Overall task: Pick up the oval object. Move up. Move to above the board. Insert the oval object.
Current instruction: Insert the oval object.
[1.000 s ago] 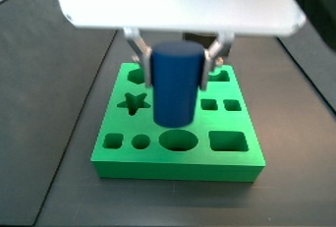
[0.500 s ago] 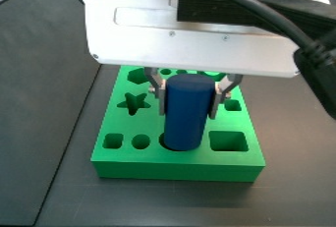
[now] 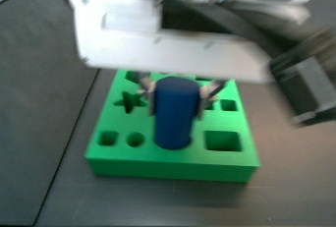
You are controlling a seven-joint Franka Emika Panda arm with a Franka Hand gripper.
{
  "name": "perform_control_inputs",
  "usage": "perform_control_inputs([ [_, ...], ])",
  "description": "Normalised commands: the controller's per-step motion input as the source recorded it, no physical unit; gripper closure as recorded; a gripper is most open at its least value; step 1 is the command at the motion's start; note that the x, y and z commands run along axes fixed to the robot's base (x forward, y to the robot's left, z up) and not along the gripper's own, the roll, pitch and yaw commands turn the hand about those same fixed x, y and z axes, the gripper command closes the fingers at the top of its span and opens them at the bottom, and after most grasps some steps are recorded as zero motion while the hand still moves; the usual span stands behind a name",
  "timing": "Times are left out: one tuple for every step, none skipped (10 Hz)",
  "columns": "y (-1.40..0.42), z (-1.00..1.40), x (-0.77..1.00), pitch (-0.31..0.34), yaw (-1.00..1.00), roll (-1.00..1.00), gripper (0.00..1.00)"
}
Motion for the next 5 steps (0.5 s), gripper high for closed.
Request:
perform_control_inputs([
  [0.08,-0.55,-0.48,0.000,0.00,0.00,1.00],
  [0.00,-0.68,-0.19,-0.041,0.00,0.02,1.00],
  [-0.10,-0.79,-0.22,-0.089,0.00,0.12,1.00],
  [-0.15,-0.78,-0.21,-0.111,0.00,0.16,1.00],
  [0.00,-0.19,-0.18,-0.100,0.00,0.00,1.00],
])
